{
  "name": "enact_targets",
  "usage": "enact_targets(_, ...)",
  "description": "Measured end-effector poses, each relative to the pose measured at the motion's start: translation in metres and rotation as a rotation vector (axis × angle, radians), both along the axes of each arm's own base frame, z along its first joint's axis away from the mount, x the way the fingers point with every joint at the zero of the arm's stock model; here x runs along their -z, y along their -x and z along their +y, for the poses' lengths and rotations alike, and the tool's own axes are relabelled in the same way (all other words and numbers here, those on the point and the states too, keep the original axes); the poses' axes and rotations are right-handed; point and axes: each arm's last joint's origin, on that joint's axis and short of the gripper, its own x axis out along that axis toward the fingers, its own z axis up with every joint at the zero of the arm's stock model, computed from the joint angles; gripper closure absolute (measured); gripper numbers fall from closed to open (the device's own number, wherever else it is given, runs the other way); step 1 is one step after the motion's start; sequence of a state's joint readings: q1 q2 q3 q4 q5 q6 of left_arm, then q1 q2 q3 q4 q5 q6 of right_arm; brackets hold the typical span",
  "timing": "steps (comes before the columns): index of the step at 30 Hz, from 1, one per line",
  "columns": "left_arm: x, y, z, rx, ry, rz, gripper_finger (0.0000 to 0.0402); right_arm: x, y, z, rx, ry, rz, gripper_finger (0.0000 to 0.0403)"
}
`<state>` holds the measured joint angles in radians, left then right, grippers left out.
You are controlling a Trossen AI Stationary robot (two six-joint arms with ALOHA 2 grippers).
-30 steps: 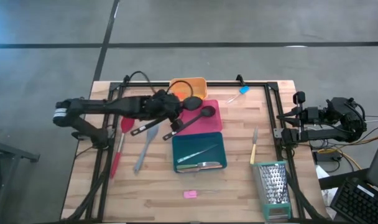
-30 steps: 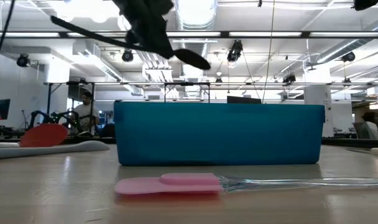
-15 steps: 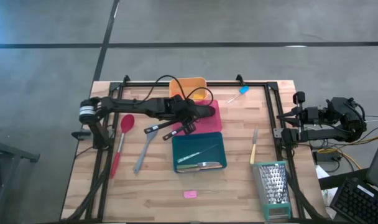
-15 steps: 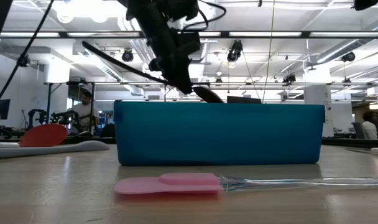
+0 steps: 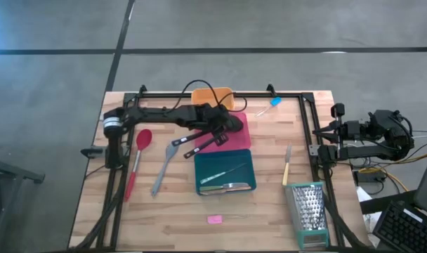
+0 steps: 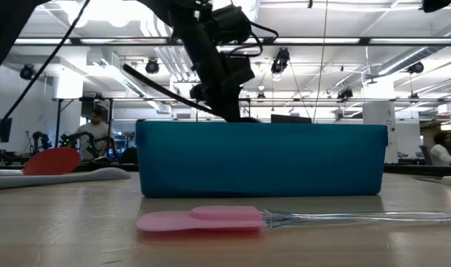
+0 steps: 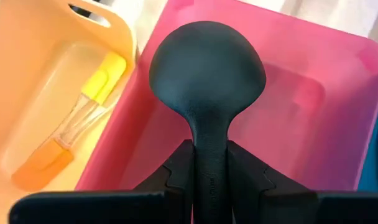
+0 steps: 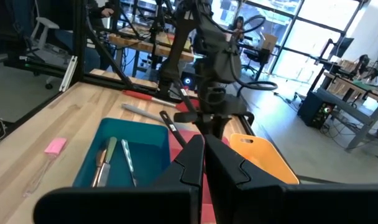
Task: Pick & Place Kitchen Items
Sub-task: Put the black serving spoon into the pink bin
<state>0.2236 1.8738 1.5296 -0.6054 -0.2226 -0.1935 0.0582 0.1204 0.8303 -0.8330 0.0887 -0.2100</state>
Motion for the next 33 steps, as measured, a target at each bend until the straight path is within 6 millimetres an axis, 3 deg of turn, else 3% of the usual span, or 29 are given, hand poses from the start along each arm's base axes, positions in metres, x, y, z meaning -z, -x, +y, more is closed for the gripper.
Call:
enact_targets(13, 0.036, -0.010, 0.019, -0.007, 0.085, 0.045, 0.0334, 0.000, 0.000, 0.000, 0.000, 0.000, 0.000, 0.0394)
enact_targets(24, 0.048, -0.011, 0.030, -0.012, 0.103, 0.062, 0.0333, 0.000, 0.000, 0.000, 0.000, 0.001, 0.000, 0.0394)
enact_targets(33, 0.043, -0.008, 0.029, 0.023, 0.090, 0.079, 0.0193, 0.000, 0.000, 0.000, 0.000, 0.001, 0.000, 0.0394)
